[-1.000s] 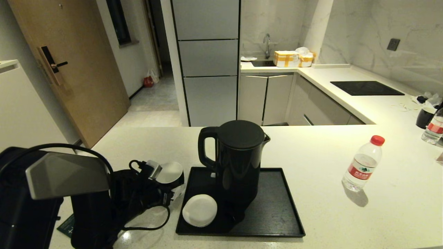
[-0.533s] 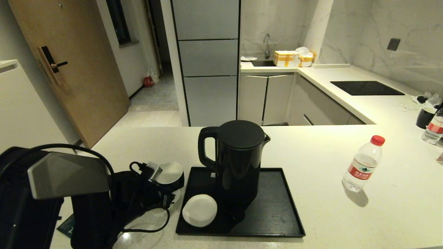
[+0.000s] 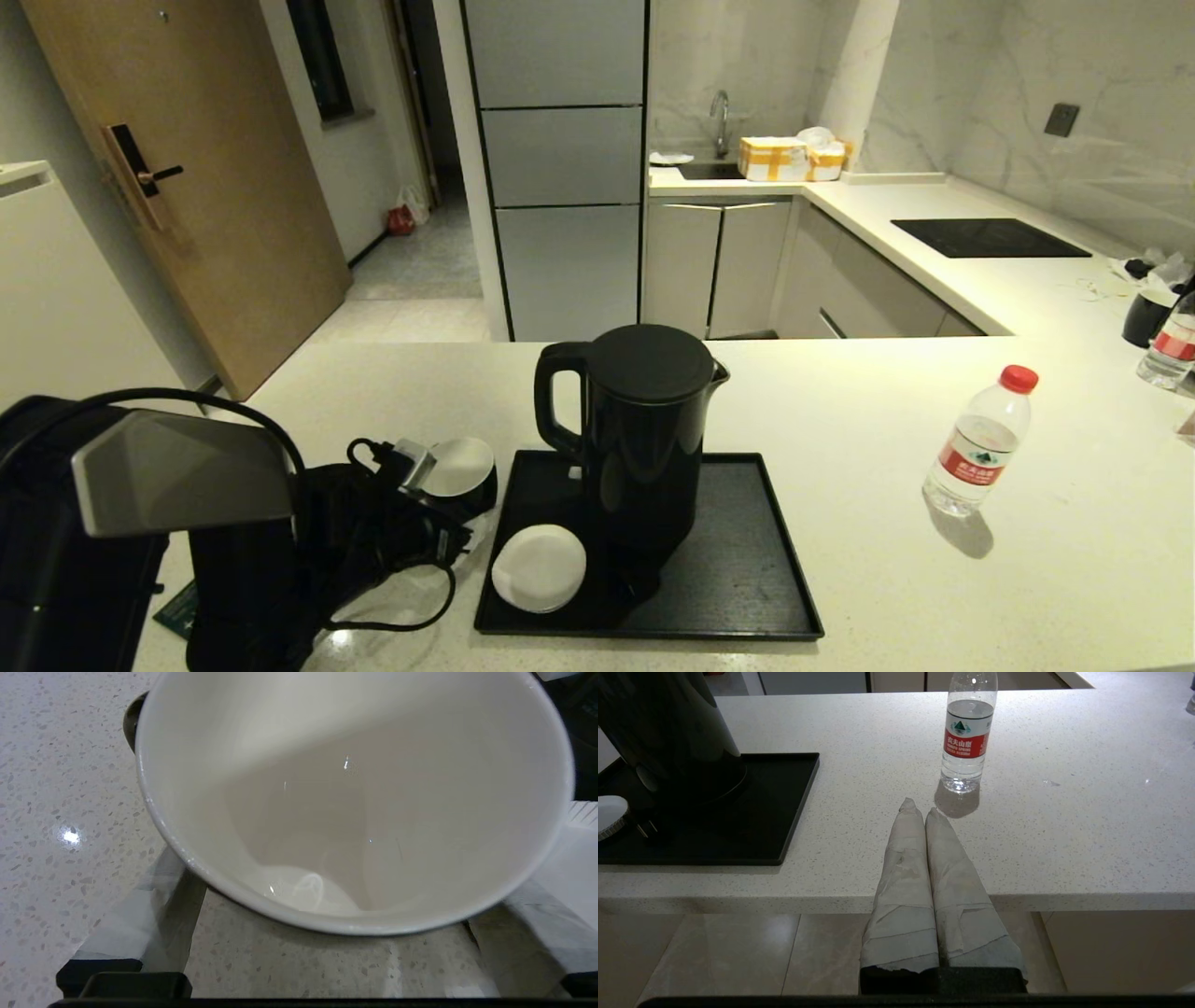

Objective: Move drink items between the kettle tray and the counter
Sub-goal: Place it on the left

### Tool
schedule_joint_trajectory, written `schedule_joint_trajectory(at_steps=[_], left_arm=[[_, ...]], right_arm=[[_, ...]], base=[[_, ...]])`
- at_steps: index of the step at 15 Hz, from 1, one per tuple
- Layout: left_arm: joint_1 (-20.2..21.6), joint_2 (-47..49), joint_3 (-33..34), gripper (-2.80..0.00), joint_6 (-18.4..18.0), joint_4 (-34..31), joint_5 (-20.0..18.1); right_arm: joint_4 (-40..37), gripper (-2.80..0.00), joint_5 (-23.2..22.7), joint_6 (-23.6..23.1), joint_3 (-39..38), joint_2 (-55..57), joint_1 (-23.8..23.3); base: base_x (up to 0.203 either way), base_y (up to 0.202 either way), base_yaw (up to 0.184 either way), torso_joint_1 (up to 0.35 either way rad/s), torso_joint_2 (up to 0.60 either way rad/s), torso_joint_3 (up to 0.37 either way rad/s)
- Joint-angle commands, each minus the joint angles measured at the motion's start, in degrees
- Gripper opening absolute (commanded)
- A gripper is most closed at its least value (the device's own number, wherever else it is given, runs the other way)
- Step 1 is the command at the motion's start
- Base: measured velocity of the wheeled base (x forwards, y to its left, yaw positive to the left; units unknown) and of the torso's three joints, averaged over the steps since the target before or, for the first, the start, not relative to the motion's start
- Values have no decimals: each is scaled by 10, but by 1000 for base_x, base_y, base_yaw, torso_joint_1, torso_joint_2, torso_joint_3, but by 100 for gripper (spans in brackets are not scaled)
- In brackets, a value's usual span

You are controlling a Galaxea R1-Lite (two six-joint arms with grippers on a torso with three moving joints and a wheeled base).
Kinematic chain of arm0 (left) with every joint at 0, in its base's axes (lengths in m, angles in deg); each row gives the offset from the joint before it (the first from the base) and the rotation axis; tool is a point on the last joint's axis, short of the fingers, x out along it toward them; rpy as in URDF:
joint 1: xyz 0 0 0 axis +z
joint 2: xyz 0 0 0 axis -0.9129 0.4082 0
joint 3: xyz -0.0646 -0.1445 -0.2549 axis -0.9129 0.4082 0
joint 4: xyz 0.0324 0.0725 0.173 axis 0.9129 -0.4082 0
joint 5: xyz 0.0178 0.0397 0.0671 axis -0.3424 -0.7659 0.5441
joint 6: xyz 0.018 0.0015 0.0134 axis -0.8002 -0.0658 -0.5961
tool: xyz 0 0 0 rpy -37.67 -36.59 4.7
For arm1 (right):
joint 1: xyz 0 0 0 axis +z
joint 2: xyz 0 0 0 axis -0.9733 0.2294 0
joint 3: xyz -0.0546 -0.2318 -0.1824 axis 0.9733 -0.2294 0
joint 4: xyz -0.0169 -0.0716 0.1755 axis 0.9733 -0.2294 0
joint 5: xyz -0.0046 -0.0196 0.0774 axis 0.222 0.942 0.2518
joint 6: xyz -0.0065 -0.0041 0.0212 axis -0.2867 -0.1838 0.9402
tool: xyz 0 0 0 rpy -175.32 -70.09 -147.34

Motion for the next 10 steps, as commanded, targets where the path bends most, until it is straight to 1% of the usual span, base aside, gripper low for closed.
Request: schedule_joint_trajectory(at_steps=[1, 5, 10], left_arm=[[0, -4, 3, 0, 0, 5, -1], [0, -17, 21, 0, 2, 5, 0], [2, -70, 80, 0, 8, 5, -5]], right_arm=[[0, -280, 0, 0, 0, 1, 0], [0, -280, 0, -1, 0, 1, 0], [0, -280, 0, -1, 0, 1, 0]], base=[[0, 0, 0, 0, 0, 0], [0, 0, 0, 0, 0, 0], [0, 0, 0, 0, 0, 0]])
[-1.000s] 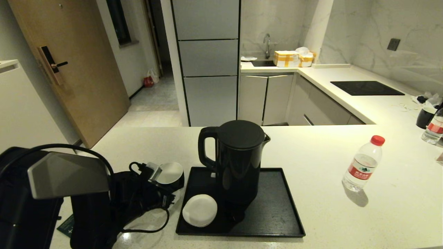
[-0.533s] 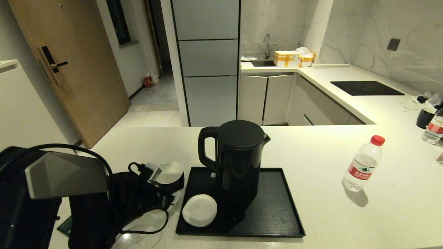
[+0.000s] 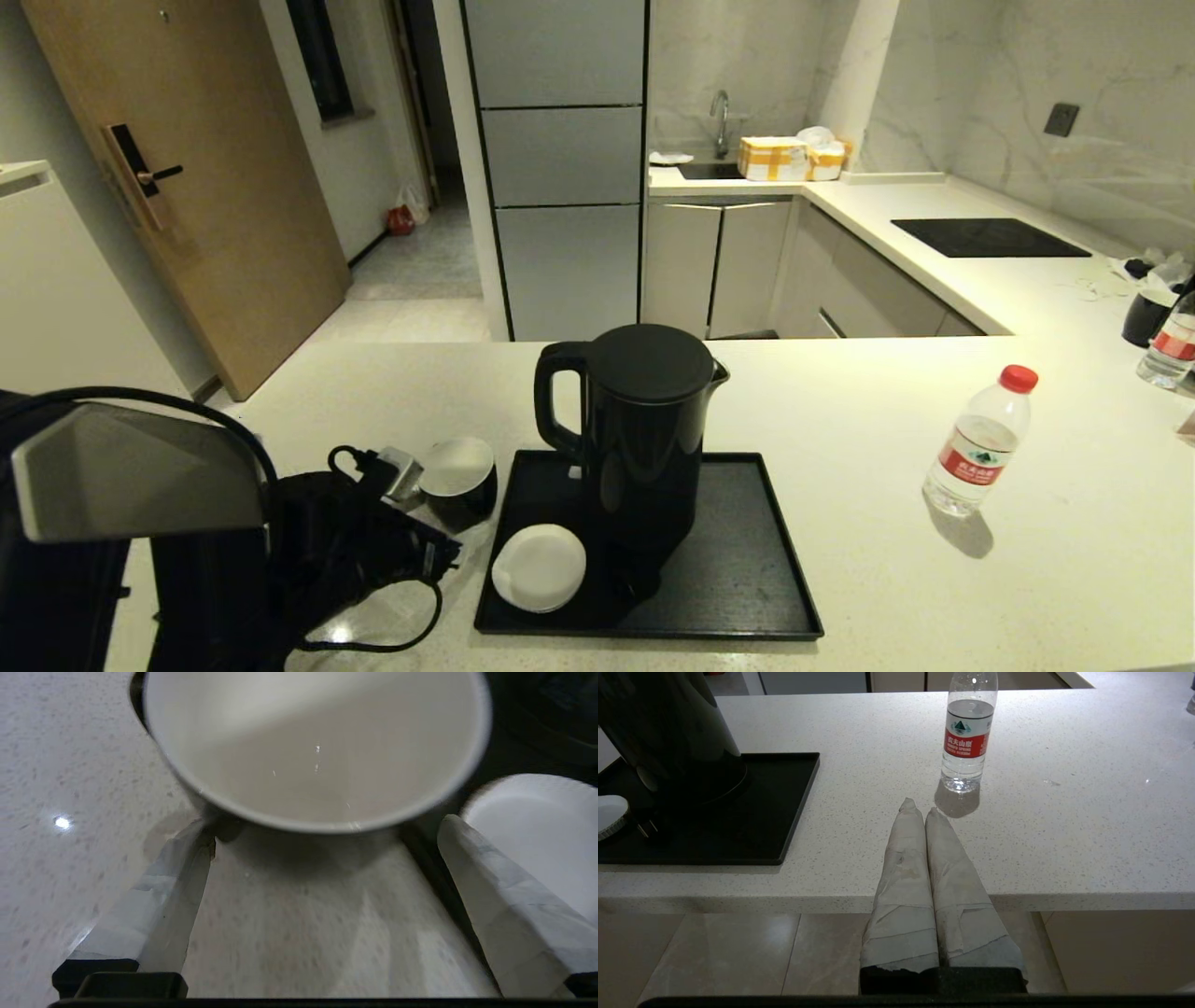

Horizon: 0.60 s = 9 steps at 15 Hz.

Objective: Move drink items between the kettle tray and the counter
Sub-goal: Pick up the kettle

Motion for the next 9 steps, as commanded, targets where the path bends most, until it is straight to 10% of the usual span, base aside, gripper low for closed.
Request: schedule_joint_trajectory(at_steps=[1, 8, 9], left_arm=[[1, -36, 26, 0, 1, 5, -2], [2, -154, 95, 0, 20, 5, 7], [3, -198, 113, -243, 32, 5, 19]], right_arm=[[0, -280, 0, 0, 0, 1, 0], [0, -280, 0, 0, 0, 1, 0], [0, -280, 0, -1, 0, 1, 0]], base=[[0, 0, 0, 0, 0, 0], [0, 0, 0, 0, 0, 0], [0, 0, 0, 0, 0, 0]])
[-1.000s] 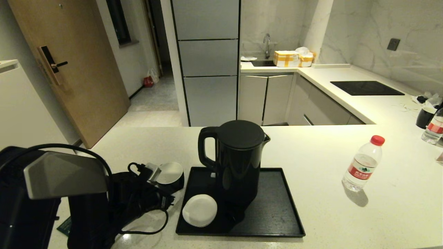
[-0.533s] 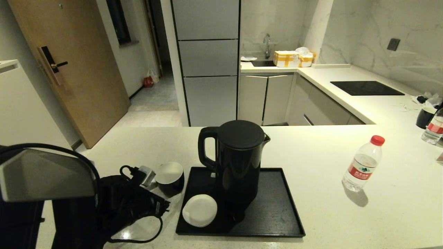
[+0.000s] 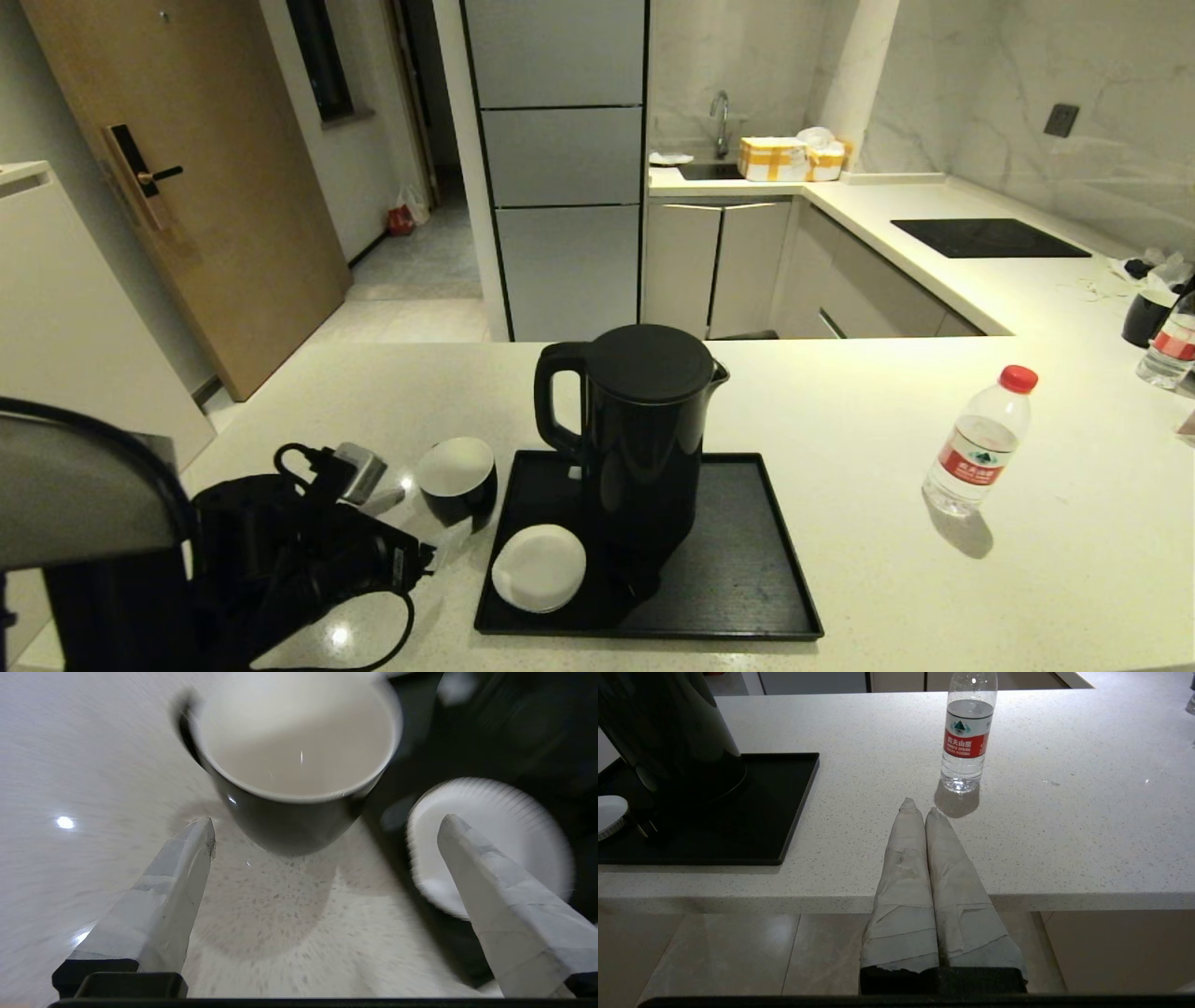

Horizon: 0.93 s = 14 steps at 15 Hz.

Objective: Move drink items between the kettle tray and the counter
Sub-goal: Pick up the kettle

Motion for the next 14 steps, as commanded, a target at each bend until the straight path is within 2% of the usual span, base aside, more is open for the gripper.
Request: schedule_joint_trajectory(at_steps=[1, 4, 6, 7, 8, 9, 11, 12, 13, 14], left_arm=[[5, -119, 36, -280, 14, 5, 23], [16, -219, 49, -280, 20, -22, 110], [26, -290, 18, -280, 9, -98, 187], [30, -329, -8, -280, 6, -154, 212], [38, -391, -47, -280, 5, -240, 227], [44, -455, -105, -280, 7, -366, 234], [53, -577, -267, -280, 23, -713, 223], [56, -636, -336, -280, 31, -863, 214], [60, -693, -390, -280, 38, -976, 206], [63, -752, -424, -280, 44, -1047, 199]], right_arm=[[0, -280, 0, 0, 0, 1, 0], [0, -280, 0, 0, 0, 1, 0], [0, -280, 0, -1, 0, 1, 0], [0, -280, 0, 0, 0, 1, 0], [0, -280, 0, 0, 0, 1, 0], [0, -280, 0, -1, 0, 1, 0], [0, -280, 0, -1, 0, 1, 0], [0, -280, 0, 0, 0, 1, 0], [0, -280, 0, -1, 0, 1, 0], [0, -280, 0, -1, 0, 1, 0]], base=[[0, 0, 0, 0, 0, 0], [0, 0, 0, 0, 0, 0], [0, 0, 0, 0, 0, 0], [0, 0, 0, 0, 0, 0], [0, 0, 0, 0, 0, 0], [0, 0, 0, 0, 0, 0], [0, 0, 0, 0, 0, 0], [0, 0, 0, 0, 0, 0], [0, 0, 0, 0, 0, 0], [0, 0, 0, 0, 0, 0]])
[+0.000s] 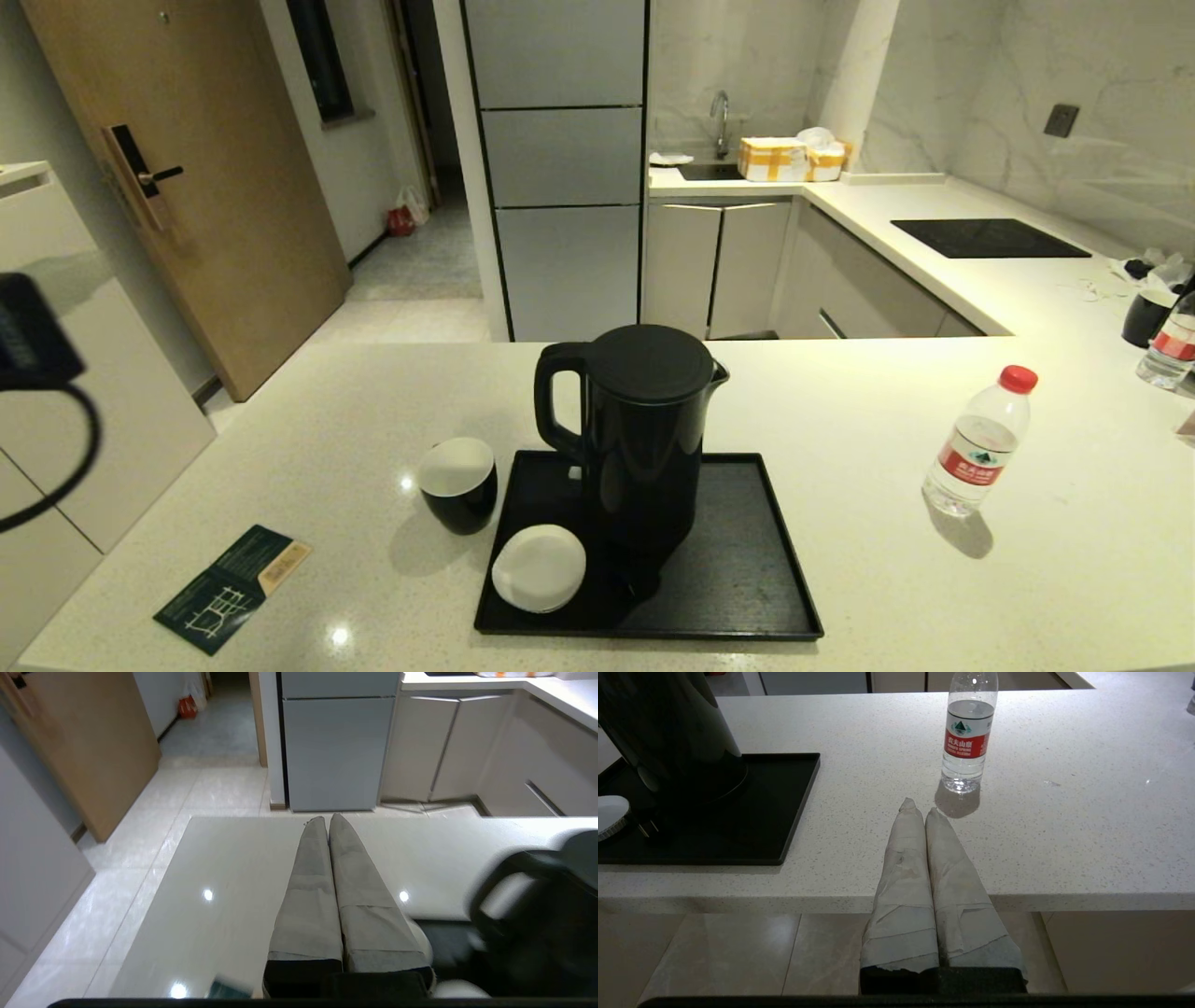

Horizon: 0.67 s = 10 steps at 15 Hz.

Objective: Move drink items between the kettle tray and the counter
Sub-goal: Pick up the kettle

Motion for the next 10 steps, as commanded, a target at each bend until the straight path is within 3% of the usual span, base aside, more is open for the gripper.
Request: schedule_joint_trajectory(at_steps=[1, 4, 6, 8, 10], left_arm=[[8, -187, -68, -280, 7, -317, -6], [20, -352, -25, -280, 13, -423, -14], [28, -481, 41, -280, 14, -450, -41], [33, -560, 138, -280, 10, -429, -71], [36, -572, 276, -280, 6, -319, -83]], right_arm=[[0, -280, 0, -1, 0, 1, 0], [0, -280, 0, 0, 0, 1, 0], [0, -280, 0, 0, 0, 1, 0], [0, -280, 0, -1, 0, 1, 0], [0, -280, 0, -1, 0, 1, 0]], base=[[0, 0, 0, 0, 0, 0], [0, 0, 0, 0, 0, 0], [0, 0, 0, 0, 0, 0], [0, 0, 0, 0, 0, 0], [0, 0, 0, 0, 0, 0]])
